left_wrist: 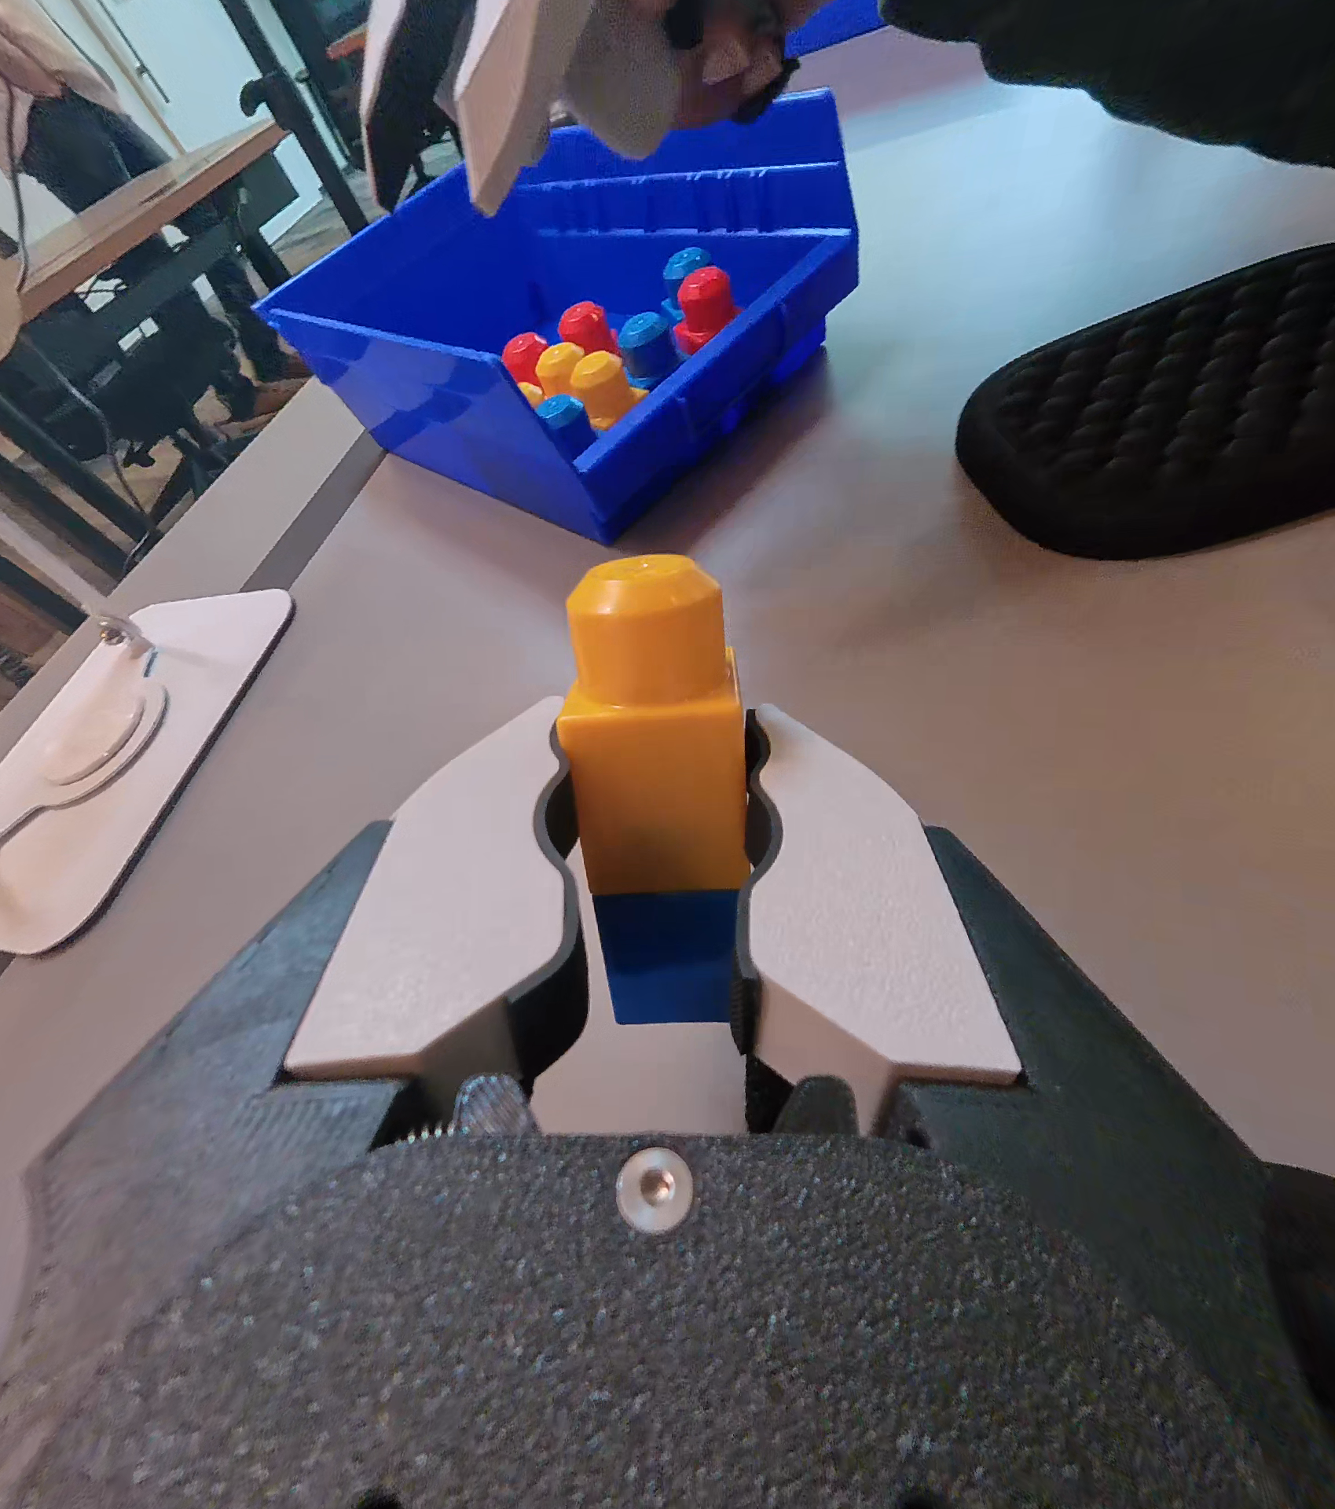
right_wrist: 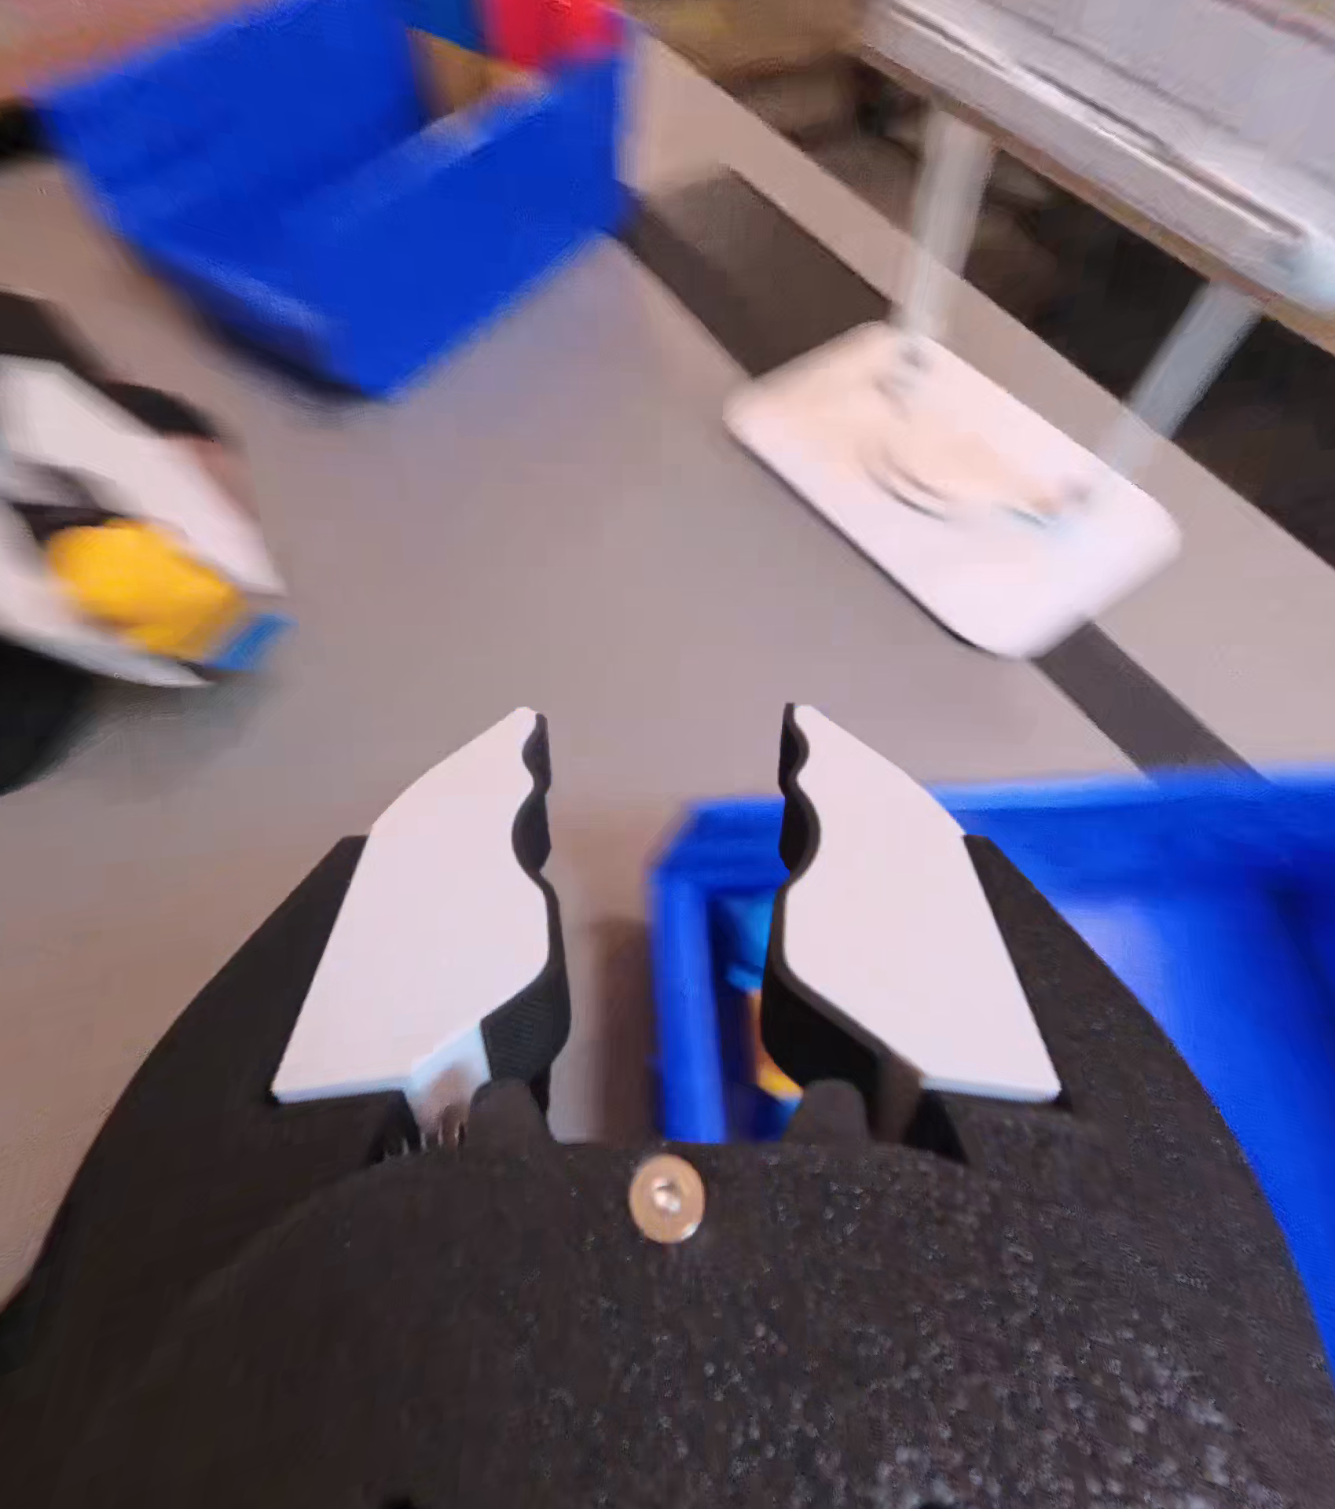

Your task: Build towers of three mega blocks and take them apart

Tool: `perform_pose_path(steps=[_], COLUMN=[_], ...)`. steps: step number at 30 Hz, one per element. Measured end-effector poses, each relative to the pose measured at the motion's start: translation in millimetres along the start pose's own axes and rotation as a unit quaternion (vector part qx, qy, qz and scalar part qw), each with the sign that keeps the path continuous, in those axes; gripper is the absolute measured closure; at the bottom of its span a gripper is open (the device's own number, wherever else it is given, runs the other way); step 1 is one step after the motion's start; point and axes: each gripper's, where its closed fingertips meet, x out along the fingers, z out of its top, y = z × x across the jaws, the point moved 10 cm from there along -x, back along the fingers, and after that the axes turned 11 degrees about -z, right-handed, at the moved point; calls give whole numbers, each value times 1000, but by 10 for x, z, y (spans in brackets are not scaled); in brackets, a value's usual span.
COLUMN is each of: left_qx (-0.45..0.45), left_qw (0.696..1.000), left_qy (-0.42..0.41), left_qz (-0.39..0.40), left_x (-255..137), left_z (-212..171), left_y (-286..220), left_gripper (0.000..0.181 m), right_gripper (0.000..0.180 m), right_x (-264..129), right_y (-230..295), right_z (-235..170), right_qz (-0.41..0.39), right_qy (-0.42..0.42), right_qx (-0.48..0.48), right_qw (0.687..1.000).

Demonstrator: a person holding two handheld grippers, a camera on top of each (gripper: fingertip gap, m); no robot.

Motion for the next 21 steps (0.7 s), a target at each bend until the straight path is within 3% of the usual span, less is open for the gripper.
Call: perform_pose_path(steps=[3,7,9,16,21], left_qx=[10,22,30,42,12], left_qw=[1000,999,999,998,999], left_qy=[-6,-15,-12,-34,-48], left_qz=[-16,-36,-34,-8,-22], left_x=[24,52,58,-39,-100], left_z=[27,70,76,62,130], left_y=[-61,-143,-166,-91,-44], left_gripper=[143,143,144,138,145], right_gripper=[125,128,143,148,150], right_x=[27,271,392,294,65], right_y=[677,1308,1477,1401,1260], right_z=[94,45,17,162,262], right_qz=[120,174,189,182,185], right_qy=[-46,-29,-18,-53,-65], right_qx=[-70,-131,-143,-153,-151], right_qw=[989,976,971,970,969])
